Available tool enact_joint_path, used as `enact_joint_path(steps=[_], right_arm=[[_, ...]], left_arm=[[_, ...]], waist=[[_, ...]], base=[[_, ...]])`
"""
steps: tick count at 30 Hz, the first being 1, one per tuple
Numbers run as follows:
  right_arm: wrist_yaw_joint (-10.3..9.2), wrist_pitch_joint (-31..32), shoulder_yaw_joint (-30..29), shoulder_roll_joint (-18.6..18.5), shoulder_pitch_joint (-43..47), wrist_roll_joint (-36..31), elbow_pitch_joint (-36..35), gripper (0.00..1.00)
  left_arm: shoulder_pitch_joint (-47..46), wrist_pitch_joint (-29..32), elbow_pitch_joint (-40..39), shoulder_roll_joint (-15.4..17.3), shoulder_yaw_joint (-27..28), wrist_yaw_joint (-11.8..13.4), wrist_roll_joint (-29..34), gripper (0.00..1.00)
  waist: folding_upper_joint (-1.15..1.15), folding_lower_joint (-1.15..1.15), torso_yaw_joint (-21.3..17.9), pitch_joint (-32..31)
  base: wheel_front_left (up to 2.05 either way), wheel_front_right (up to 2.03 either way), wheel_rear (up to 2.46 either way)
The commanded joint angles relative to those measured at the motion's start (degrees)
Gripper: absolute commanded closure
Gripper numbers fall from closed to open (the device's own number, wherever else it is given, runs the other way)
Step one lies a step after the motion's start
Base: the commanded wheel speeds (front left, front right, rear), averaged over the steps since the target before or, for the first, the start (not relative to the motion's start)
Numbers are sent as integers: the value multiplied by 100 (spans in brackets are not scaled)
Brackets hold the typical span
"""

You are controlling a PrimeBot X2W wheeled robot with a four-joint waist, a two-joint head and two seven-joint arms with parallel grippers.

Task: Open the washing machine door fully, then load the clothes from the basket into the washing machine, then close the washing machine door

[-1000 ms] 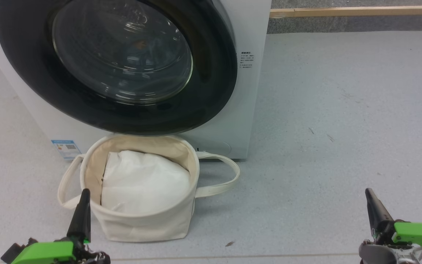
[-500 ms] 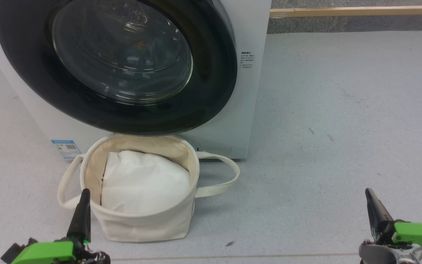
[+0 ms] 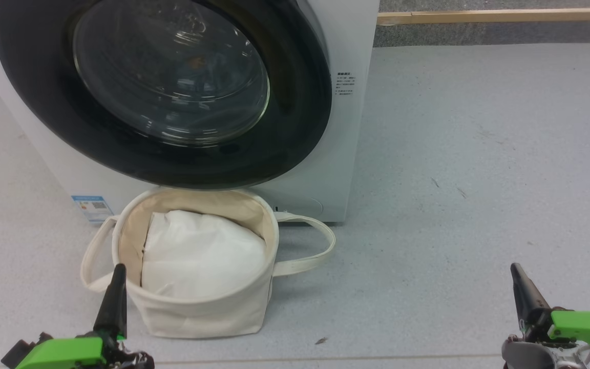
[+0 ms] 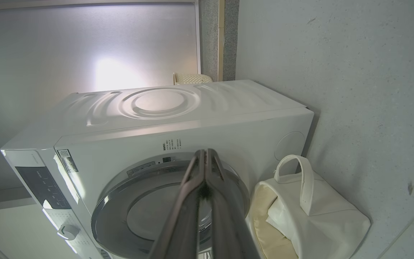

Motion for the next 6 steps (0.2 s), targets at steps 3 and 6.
enact_joint_path(steps=[3,6], right_arm=[[0,43,119,-20,-288,32,-181,100],[0,43,119,-20,-288,32,-181,100]], left_arm=[[-138,45,-230,32,195,-39,-22,100],[-138,45,-230,32,195,-39,-22,100]], waist=[[0,0,0,0],[0,0,0,0]], base=[[0,0,0],[0,0,0]])
